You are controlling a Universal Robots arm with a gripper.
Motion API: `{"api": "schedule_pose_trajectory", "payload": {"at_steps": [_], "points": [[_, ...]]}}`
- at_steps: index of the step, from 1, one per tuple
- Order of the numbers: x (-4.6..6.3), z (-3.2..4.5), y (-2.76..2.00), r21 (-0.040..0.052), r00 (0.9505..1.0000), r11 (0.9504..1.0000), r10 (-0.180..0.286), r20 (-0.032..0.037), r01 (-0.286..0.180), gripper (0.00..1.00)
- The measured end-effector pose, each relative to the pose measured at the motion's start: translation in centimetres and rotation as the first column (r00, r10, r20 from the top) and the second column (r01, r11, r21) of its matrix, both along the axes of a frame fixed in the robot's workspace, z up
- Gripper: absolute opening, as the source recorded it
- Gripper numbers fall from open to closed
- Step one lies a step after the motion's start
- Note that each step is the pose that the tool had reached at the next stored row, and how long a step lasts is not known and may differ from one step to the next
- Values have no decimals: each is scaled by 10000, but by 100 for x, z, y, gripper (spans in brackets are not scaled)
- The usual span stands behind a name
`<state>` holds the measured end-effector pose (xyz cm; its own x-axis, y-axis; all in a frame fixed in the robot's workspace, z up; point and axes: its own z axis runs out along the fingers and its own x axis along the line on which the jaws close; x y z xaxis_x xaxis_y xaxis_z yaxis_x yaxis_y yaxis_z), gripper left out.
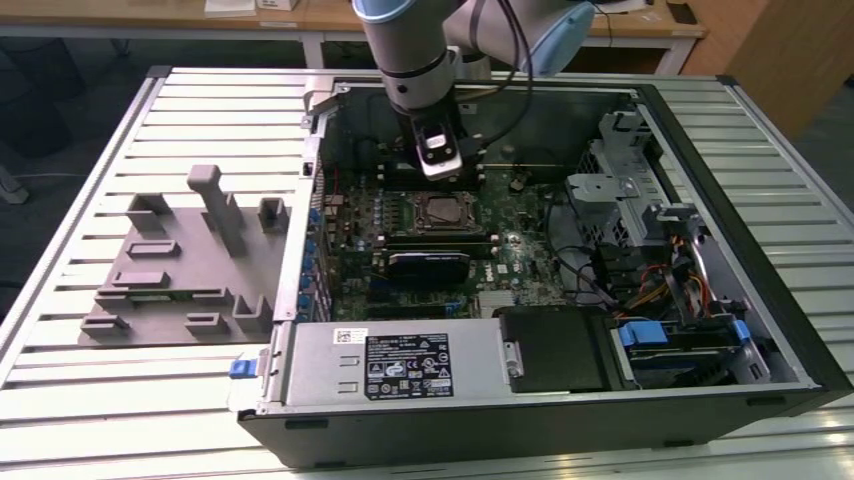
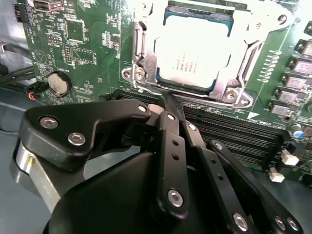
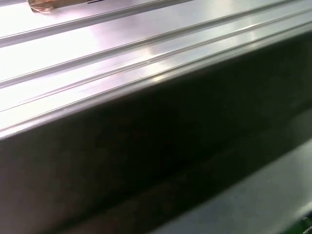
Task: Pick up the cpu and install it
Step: 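Install the first cpu locking lever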
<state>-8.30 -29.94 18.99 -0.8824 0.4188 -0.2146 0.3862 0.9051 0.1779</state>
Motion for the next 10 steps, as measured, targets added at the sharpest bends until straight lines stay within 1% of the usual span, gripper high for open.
{"api": "schedule_pose_trajectory", "payload": {"at_steps": [5,10], "points": [[49,0,-1,0,10000,10000,-2,0,2,11],[68,-1,-26,26,10000,10000,-2,1,2,11]]}}
